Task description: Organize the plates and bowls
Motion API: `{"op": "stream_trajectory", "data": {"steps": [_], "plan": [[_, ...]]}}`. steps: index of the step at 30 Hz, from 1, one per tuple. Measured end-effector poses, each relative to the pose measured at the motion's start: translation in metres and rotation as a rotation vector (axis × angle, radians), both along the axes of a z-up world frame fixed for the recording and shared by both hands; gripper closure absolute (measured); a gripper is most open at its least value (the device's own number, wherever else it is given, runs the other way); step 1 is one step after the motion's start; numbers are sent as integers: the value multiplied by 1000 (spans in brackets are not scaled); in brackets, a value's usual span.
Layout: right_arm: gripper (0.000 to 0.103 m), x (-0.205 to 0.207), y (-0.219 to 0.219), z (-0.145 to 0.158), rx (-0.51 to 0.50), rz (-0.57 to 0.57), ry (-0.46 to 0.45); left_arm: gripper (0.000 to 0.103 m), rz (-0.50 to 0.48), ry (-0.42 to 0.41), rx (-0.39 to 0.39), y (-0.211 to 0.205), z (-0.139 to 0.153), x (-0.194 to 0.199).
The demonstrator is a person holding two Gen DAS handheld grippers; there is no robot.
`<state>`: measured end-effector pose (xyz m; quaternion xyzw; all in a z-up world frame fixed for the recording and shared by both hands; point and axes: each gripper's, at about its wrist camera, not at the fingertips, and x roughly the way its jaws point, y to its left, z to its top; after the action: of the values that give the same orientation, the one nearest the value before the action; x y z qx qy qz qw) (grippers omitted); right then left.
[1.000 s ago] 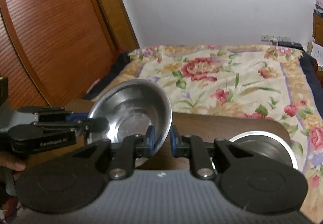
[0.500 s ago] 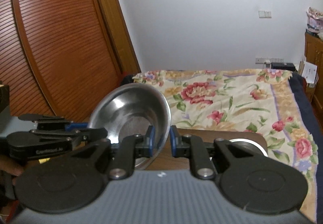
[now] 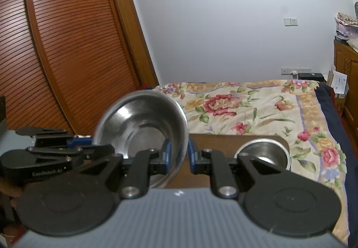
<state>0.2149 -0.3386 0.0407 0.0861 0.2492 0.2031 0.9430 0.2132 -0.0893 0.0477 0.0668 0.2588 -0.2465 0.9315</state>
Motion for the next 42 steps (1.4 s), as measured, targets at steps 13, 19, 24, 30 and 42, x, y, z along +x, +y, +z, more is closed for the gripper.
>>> {"op": "stream_trajectory", "data": {"steps": [13, 19, 24, 30, 42], "plan": [[85, -40, 5, -34, 2, 9, 36, 82, -6, 7, 29, 5, -30, -44], [85, -52, 8, -48, 15, 5, 46, 81, -9, 32, 27, 12, -52, -52], [85, -61, 11, -63, 34, -3, 54, 80, -12, 63, 30, 15, -68, -57], [90, -65, 14, -79, 50, -16, 70, 80, -8, 75, 42, 17, -84, -61], [92, -68, 16, -114, 49, -59, 100, 80, -16, 113, 99, 7, -117, -59]]}}
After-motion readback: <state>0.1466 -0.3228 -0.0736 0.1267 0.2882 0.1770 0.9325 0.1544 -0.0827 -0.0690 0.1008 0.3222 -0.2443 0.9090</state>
